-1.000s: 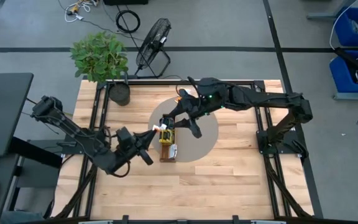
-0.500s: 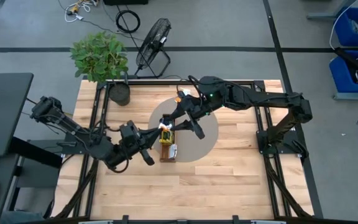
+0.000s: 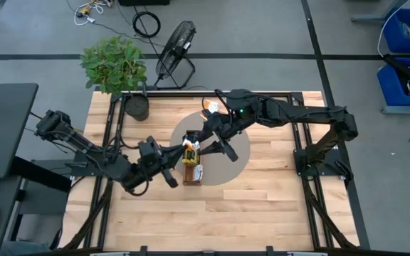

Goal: Pick & Place Tea
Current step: Put the white tea bag into the bottom section of the wooden organizer

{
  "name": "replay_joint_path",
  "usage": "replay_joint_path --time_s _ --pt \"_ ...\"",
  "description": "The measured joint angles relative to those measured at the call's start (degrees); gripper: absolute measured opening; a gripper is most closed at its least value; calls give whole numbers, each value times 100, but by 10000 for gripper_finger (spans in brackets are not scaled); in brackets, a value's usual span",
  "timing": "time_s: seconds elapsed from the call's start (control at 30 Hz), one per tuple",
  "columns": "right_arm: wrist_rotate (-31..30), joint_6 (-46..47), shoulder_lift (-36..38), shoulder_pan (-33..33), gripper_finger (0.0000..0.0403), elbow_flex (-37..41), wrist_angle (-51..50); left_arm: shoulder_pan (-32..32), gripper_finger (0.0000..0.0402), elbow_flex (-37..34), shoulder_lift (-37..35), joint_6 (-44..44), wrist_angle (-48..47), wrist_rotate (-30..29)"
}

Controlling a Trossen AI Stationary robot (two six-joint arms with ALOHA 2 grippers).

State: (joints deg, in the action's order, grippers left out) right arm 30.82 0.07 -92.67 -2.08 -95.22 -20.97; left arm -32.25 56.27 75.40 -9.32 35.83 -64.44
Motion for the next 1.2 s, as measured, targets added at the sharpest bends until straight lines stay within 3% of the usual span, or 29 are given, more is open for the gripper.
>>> replay_joint_path --time_s 0.27,0.73,1.07,1.2 --pt "18 57 77 -1 168 0 222 0 2 9 0 -1 1 -26" --pt "-23 -54 118 2 8 0 196 0 2 9 0 -53 -50 -23" --pt "-656 -150 411 -11 1 6 114 9 2 14 0 -51 -65 28" --pt "-618 -24 606 -89 1 -6 185 -15 2 -15 6 -14 -217 -148"
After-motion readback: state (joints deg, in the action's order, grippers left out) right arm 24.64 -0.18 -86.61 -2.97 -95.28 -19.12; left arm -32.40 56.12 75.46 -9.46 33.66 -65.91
